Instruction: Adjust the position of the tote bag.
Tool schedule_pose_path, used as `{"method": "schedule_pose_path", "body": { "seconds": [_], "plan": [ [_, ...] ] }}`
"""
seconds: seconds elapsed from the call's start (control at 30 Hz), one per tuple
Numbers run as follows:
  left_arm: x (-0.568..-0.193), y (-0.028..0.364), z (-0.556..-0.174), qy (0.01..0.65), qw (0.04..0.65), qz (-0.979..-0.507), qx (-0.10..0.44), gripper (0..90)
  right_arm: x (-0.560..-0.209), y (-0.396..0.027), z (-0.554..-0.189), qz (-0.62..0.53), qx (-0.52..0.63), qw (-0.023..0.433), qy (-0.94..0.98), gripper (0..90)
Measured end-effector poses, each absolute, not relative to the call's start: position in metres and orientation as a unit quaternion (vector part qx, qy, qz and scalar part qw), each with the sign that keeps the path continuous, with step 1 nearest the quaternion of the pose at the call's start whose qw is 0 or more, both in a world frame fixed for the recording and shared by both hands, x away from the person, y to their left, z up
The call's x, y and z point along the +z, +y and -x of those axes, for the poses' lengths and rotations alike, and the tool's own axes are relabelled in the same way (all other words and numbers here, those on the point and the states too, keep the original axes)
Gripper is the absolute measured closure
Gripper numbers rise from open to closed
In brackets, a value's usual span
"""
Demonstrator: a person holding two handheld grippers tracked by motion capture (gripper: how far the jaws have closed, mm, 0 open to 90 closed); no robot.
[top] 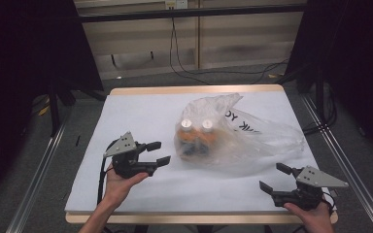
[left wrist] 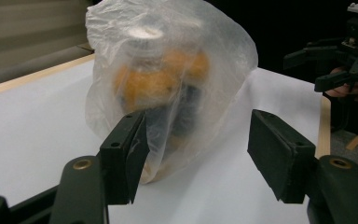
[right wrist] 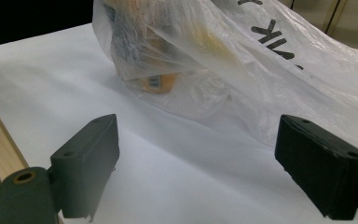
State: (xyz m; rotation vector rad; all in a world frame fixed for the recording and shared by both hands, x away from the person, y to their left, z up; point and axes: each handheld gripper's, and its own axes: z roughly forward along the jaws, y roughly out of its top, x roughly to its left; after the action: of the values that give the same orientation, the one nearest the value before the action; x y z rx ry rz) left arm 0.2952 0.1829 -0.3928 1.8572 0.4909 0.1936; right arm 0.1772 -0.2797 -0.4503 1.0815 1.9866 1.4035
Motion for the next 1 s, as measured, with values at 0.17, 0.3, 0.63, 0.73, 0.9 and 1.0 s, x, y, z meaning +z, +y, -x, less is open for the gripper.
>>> {"method": "schedule_pose_path", "body": {
  "seconds": [0.17, 0.3, 0.63, 0.73, 0.9, 1.0],
  "plan": [
    [-0.387, 0.173, -0.303, 0.204, 0.576, -0.788, 0.071, 43.6, -0.450, -0.278, -0.177, -0.393, 0.510, 0.235, 0.728, 13.2],
    [-0.383, 0.169, -0.305, 0.198, 0.574, -0.792, 0.072, 43.6, -0.450, -0.280, -0.177, -0.395, 0.511, 0.238, 0.725, 13.1],
    [-0.378, 0.158, -0.315, 0.191, 0.567, -0.798, 0.073, 45.2, -0.450, -0.279, -0.177, -0.394, 0.509, 0.238, 0.728, 13.0],
    [-0.374, 0.151, -0.321, 0.188, 0.563, -0.801, 0.078, 49.1, -0.450, -0.279, -0.177, -0.397, 0.509, 0.236, 0.726, 12.7],
    [-0.370, 0.144, -0.330, 0.187, 0.567, -0.799, 0.068, 48.5, -0.450, -0.280, -0.177, -0.397, 0.510, 0.236, 0.726, 12.6],
    [-0.367, 0.141, -0.334, 0.183, 0.571, -0.797, 0.064, 48.5, -0.450, -0.280, -0.177, -0.398, 0.509, 0.235, 0.726, 12.7]
  ]
}}
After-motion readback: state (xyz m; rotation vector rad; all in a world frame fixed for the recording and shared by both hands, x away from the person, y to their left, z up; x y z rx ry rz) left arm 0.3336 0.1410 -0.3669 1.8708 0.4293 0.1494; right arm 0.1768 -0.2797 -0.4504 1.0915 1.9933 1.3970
